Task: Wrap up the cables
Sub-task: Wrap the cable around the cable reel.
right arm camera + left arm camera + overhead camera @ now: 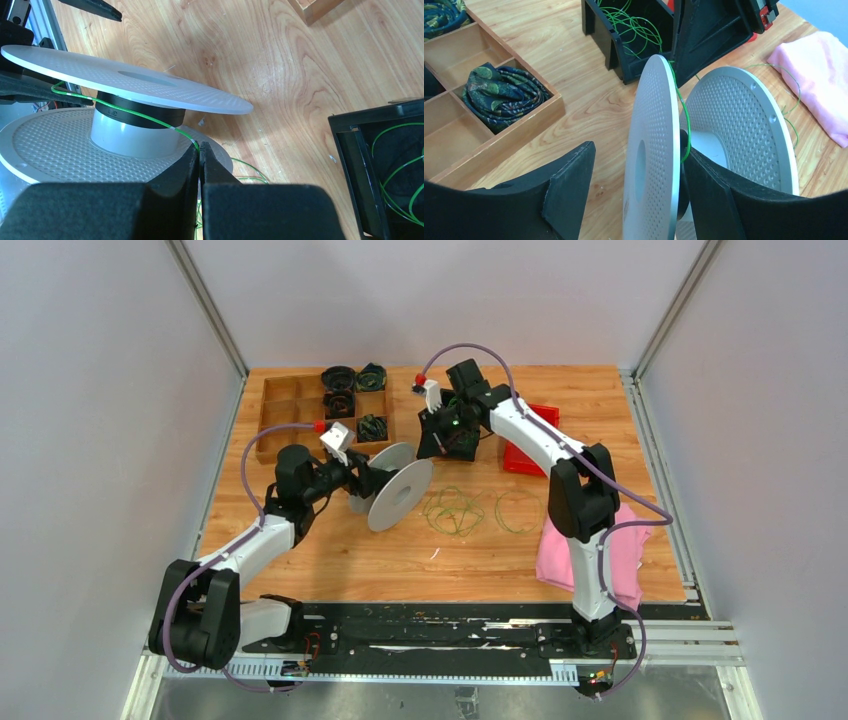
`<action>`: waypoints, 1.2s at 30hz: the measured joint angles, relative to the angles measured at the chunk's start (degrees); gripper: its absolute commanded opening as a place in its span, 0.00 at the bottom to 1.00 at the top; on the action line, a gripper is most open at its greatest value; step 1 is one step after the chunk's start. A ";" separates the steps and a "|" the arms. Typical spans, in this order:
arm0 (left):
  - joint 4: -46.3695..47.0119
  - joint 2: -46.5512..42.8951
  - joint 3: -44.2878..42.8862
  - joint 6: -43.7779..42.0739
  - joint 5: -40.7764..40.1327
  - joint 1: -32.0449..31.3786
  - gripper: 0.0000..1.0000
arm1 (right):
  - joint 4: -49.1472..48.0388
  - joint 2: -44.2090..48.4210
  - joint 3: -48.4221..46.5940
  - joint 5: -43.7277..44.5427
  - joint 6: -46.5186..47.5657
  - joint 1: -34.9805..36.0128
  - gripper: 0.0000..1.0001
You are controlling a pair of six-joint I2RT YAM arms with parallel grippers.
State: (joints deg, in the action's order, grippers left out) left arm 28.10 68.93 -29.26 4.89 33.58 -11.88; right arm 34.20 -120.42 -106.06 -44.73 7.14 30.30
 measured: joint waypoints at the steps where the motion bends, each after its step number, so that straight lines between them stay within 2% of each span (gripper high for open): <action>1: -0.02 0.00 0.00 0.02 -0.35 -0.07 0.68 | -0.04 0.00 0.17 0.04 0.02 0.07 0.01; 11: -0.39 0.02 -0.28 -0.04 -3.96 -1.81 0.62 | -0.98 0.85 2.62 0.33 0.07 0.09 0.01; 25: -0.46 0.02 -0.42 -1.73 -5.90 -2.95 0.28 | -1.29 0.98 2.62 0.33 0.07 0.09 0.01; 32: -0.46 0.00 -0.42 -2.58 -5.18 -2.99 0.03 | -1.68 0.98 2.62 0.81 0.11 0.09 0.01; 36: -0.81 -0.09 -0.44 -2.60 -4.31 -3.15 0.00 | -2.36 1.33 2.64 1.57 0.22 0.09 0.01</action>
State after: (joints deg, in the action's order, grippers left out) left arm 27.29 68.84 -29.69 2.28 29.28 -15.03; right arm 31.83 -119.09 -103.42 -43.16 7.35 30.39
